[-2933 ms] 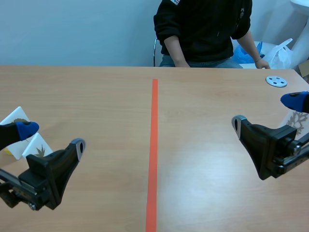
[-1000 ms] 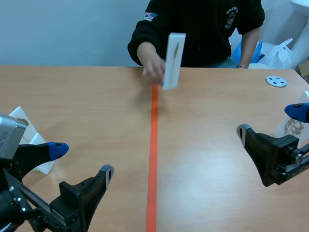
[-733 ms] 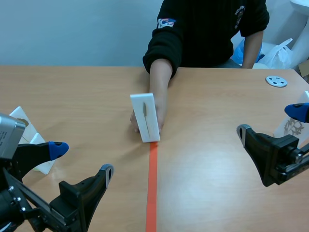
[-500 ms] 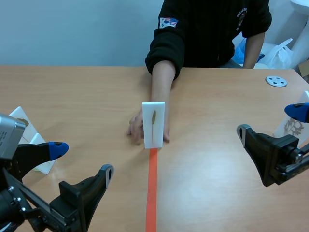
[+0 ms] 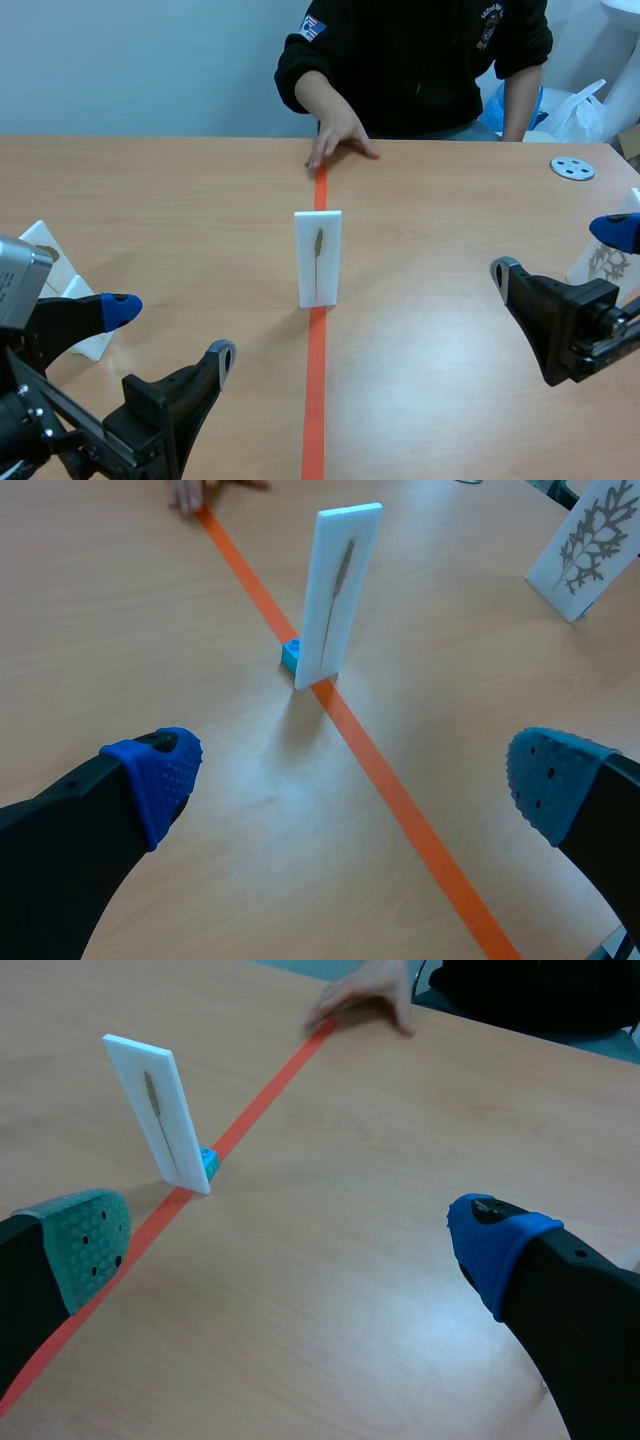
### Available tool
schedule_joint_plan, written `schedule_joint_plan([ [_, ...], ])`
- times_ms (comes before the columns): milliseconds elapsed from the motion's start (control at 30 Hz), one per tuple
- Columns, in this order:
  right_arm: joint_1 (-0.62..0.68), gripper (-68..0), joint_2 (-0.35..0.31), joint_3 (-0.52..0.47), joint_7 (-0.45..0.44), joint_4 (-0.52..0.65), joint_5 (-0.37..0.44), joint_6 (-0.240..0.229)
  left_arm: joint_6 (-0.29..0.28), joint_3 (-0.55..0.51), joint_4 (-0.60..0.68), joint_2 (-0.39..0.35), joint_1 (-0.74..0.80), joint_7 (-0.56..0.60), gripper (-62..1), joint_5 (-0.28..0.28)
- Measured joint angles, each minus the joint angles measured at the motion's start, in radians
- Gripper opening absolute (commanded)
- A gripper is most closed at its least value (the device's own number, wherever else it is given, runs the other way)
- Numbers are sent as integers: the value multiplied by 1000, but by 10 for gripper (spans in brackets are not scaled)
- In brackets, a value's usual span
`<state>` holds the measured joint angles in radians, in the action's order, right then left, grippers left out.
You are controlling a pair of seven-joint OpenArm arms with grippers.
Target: Sort the leaf by its shape. The table is split by an orange tape line. A compound leaf with several leaflets goes to the left side, a simple leaf with one blade goes to the right side. Return to the home posture when a red brick is placed on the table.
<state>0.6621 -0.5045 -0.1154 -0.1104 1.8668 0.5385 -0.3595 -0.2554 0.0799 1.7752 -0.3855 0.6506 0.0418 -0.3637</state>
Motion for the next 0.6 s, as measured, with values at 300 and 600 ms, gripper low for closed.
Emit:
schedule_joint_plan([
  [300,0,4,0,0,0,0,0,0,0,0,0,0,-11,0,14,0],
  [600,0,4,0,0,0,0,0,0,-3,37,-49,0,-171,-1,14,99],
])
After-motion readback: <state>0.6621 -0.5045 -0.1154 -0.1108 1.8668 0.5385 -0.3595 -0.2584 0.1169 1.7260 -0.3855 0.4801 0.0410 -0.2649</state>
